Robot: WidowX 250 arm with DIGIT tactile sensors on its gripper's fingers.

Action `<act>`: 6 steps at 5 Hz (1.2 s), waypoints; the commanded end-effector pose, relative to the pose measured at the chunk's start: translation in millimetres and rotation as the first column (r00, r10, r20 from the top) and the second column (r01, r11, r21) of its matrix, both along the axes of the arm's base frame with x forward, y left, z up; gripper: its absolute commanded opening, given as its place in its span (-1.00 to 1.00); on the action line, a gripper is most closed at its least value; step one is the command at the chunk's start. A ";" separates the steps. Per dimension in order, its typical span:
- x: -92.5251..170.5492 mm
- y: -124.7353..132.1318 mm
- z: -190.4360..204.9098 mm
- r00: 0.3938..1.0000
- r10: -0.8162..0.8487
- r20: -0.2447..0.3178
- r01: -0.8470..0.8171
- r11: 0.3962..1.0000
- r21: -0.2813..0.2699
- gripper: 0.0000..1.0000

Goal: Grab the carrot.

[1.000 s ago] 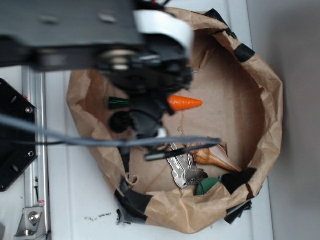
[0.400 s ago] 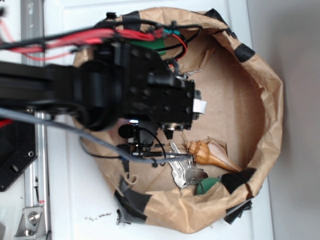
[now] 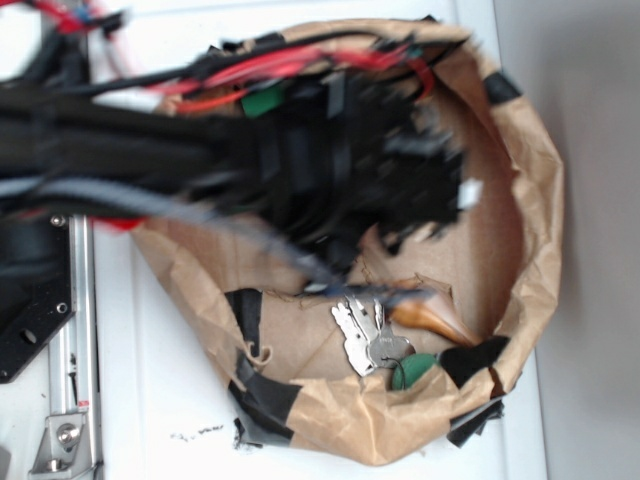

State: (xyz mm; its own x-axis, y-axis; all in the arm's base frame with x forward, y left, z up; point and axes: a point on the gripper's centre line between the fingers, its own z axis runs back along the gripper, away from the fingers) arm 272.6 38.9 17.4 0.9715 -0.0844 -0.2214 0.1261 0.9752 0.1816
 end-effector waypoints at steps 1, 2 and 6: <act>-2.7 8.3 12.6 1.000 0.007 0.000 -0.007 1.000 -0.016 -1.00; -3.0 2.6 61.5 0.996 0.016 0.083 -0.008 0.995 -0.096 -1.00; -30.8 -16.2 202.7 0.887 0.268 0.377 -0.157 0.941 -0.300 -1.00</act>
